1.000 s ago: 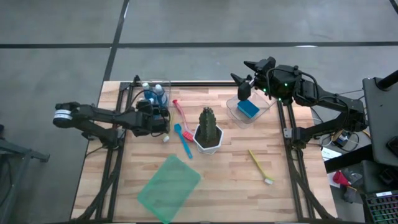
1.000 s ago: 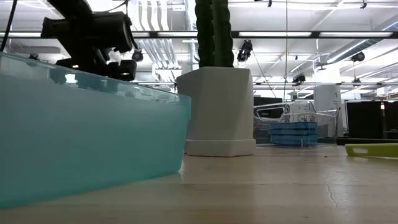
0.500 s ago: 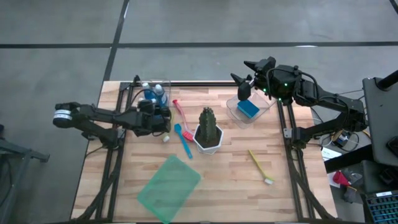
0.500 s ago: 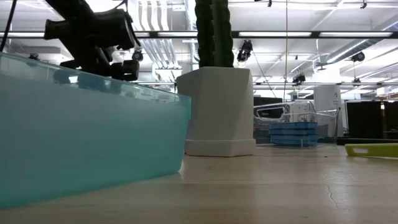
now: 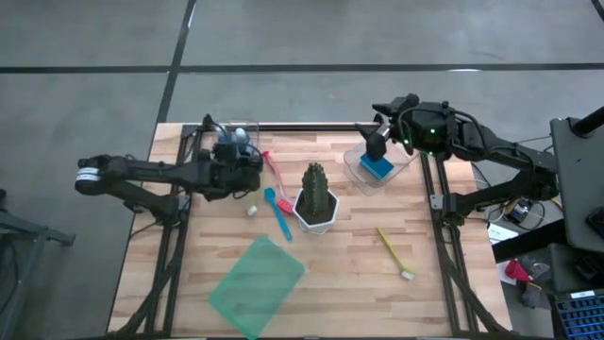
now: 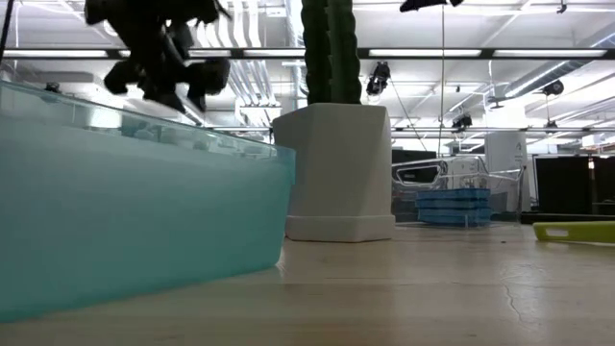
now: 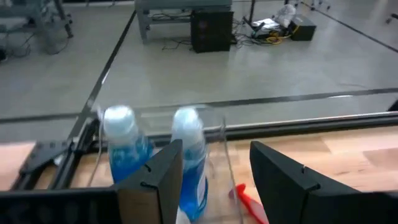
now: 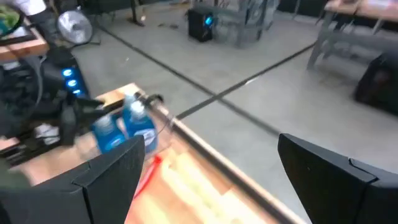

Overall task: Pick & Place Kitchen Sink Supplies
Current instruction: Put the green dish brush into the green bin

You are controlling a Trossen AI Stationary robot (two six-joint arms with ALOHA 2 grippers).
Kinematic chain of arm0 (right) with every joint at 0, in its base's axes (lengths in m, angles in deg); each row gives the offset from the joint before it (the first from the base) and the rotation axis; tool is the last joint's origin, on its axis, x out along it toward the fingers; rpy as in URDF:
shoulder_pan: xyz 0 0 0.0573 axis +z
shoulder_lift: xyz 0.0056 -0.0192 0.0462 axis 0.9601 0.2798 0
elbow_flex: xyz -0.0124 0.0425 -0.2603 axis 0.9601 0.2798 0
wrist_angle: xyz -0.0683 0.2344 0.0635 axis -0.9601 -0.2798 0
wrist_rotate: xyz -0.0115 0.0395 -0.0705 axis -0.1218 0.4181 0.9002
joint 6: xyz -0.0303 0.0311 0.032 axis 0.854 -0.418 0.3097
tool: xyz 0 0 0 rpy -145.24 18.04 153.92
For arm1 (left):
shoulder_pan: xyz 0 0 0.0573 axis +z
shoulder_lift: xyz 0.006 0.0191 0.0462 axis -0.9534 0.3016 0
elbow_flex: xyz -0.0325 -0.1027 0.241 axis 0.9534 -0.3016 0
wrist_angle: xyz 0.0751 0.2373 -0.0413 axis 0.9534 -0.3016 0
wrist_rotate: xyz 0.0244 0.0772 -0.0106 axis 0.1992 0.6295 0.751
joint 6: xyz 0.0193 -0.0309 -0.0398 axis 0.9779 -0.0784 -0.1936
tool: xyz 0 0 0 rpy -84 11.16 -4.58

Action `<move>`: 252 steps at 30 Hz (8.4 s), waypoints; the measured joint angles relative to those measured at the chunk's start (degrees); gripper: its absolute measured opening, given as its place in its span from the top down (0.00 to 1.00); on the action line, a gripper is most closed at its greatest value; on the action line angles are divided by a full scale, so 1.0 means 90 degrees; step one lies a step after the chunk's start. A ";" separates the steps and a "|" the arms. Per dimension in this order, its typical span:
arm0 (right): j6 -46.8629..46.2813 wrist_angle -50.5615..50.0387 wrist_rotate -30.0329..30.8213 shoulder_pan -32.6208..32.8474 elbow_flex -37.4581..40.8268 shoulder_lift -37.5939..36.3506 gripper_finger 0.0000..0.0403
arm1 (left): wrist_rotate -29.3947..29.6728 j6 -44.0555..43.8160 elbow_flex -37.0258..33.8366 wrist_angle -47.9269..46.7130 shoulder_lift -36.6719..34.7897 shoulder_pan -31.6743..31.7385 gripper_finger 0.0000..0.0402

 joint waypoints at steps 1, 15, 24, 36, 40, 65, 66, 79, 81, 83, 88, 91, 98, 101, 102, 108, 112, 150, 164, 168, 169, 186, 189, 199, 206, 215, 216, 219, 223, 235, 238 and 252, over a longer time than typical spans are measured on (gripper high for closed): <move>-0.0120 -0.0139 -0.0102 0.0002 -0.0001 -0.0030 0.09 | -0.0005 0.0206 0.0102 -0.0006 -0.0057 0.0000 0.56; -0.1118 -0.1732 -0.2599 0.0210 0.0132 -0.0077 0.09 | -0.0435 0.1773 0.2437 0.0021 -0.0671 -0.0097 0.55; -0.2758 -0.3330 -0.4328 0.0365 0.0434 -0.0044 0.09 | -0.0965 0.3860 0.3724 0.0060 -0.0664 -0.0097 0.55; -0.5578 -0.3533 -0.5043 0.1613 0.2056 0.0021 0.09 | -0.1976 0.5290 0.4489 0.0061 -0.0669 -0.0097 0.55; -0.6274 -0.3368 -0.5042 0.2291 0.2716 0.0013 0.09 | -0.2134 0.5577 0.4533 0.0050 -0.0669 -0.0097 0.56; -0.9053 -0.0244 -0.3657 0.4356 0.5592 0.0027 0.09 | -0.2300 0.5742 0.4552 0.0264 -0.0669 -0.0095 0.56; -0.9072 -0.0237 -0.3644 0.4379 0.5637 0.0027 0.09 | -0.2302 0.5729 0.4552 0.0273 -0.0669 -0.0095 0.56; -0.8693 0.0058 -0.3606 0.4369 0.5708 0.0675 0.27 | -0.2433 0.5556 0.4555 0.0310 -0.0666 -0.0095 0.56; -0.8673 -0.0090 -0.3610 0.4369 0.5531 0.0956 0.30 | -0.2433 0.5555 0.4555 0.0309 -0.0666 -0.0090 0.55; -0.8636 -0.0236 -0.3626 0.4369 0.5369 0.1225 0.34 | -0.2432 0.5552 0.4557 0.0311 -0.0666 -0.0092 0.55; -0.8319 -0.0854 -0.3615 0.4371 0.4796 0.1891 0.43 | -0.2431 0.5547 0.4557 0.0325 -0.0666 -0.0092 0.55; -0.8017 -0.1098 -0.3604 0.4371 0.4452 0.2259 0.50 | -0.2429 0.5545 0.4557 0.0338 -0.0665 -0.0092 0.55; -0.7646 -0.1278 -0.3589 0.4369 0.3869 0.2886 0.68 | -0.2429 0.5545 0.4557 0.0366 -0.0664 -0.0092 0.55; -0.7646 -0.1317 -0.3587 0.4367 0.3722 0.3008 0.77 | -0.2429 0.5545 0.4557 0.0381 -0.0664 -0.0092 0.55; -0.7651 -0.1334 -0.3587 0.4367 0.3675 0.3034 0.81 | -0.2429 0.5542 0.4557 0.0381 -0.0664 -0.0092 0.56; -0.7650 -0.1207 -0.3537 0.4357 0.3450 0.2812 0.95 | -0.2480 0.5521 0.4557 0.0384 -0.0664 -0.0092 0.55; -0.7631 -0.1210 -0.3550 0.4359 0.3139 0.2623 0.94 | -0.2647 0.5518 0.4557 0.0384 -0.0664 -0.0092 0.55; -0.3436 0.0068 -0.2166 0.3064 -0.1538 0.2203 0.92 | -0.6777 0.5170 0.4562 0.1188 -0.0778 -0.0095 0.55; -0.2726 0.1315 -0.2020 0.2262 -0.1813 0.2218 0.92 | -0.7443 0.4522 0.4562 0.1887 -0.0693 -0.0095 0.56; -0.2567 0.1826 -0.2029 0.2200 -0.1807 0.2330 0.92 | -0.7744 0.4252 0.4558 0.2190 -0.0496 -0.0097 0.55; -0.2537 0.1984 -0.2043 0.2203 -0.1807 0.2364 0.92 | -0.7838 0.4181 0.4560 0.2303 -0.0432 -0.0097 0.55; -0.2548 0.2723 -0.2043 0.2204 -0.1800 0.2702 0.92 | -0.8138 0.3585 0.4555 0.2836 0.0094 -0.0092 0.55; -0.2555 0.2738 -0.2043 0.2205 -0.1800 0.2703 0.92 | -0.8137 0.3585 0.4555 0.2873 0.0094 -0.0092 0.56; -0.2709 0.2741 -0.2038 0.2134 -0.1800 0.2725 0.92 | -0.8136 0.3462 0.4555 0.2875 0.0161 -0.0092 0.65; -0.2905 0.2724 -0.2038 0.2117 -0.1799 0.2725 0.92 | -0.8138 0.3449 0.4552 0.2882 0.0153 -0.0092 0.76; -0.2889 0.2704 -0.2039 0.2074 -0.1793 0.2725 0.92 | -0.8142 0.3528 0.4552 0.2880 0.0160 -0.0092 0.95; -0.2885 0.2700 -0.2039 0.2072 -0.1793 0.2725 0.92 | -0.8138 0.3545 0.4552 0.2880 0.0160 -0.0092 0.97; -0.2876 0.2699 -0.2035 0.2072 -0.1793 0.2725 0.92 | -0.8148 0.3555 0.4552 0.2880 0.0160 -0.0092 0.97; -0.2897 0.2702 -0.2042 0.2072 -0.1793 0.2725 0.92 | -0.8181 0.3551 0.4553 0.2880 0.0160 -0.0092 0.96; -0.3306 0.2632 -0.2552 0.2074 -0.1793 0.2725 0.79 | -0.8439 0.3536 0.4552 0.2874 0.0060 0.0000 0.98; -0.3375 0.2462 -0.2668 0.2083 -0.1793 0.2725 0.71 | -0.8552 0.3444 0.4552 0.2860 0.0058 0.0017 0.98; -0.2928 0.2353 -0.3818 0.2087 -0.1790 0.2720 0.51 | -0.8972 0.3473 0.4555 0.1001 -0.0432 0.0064 0.98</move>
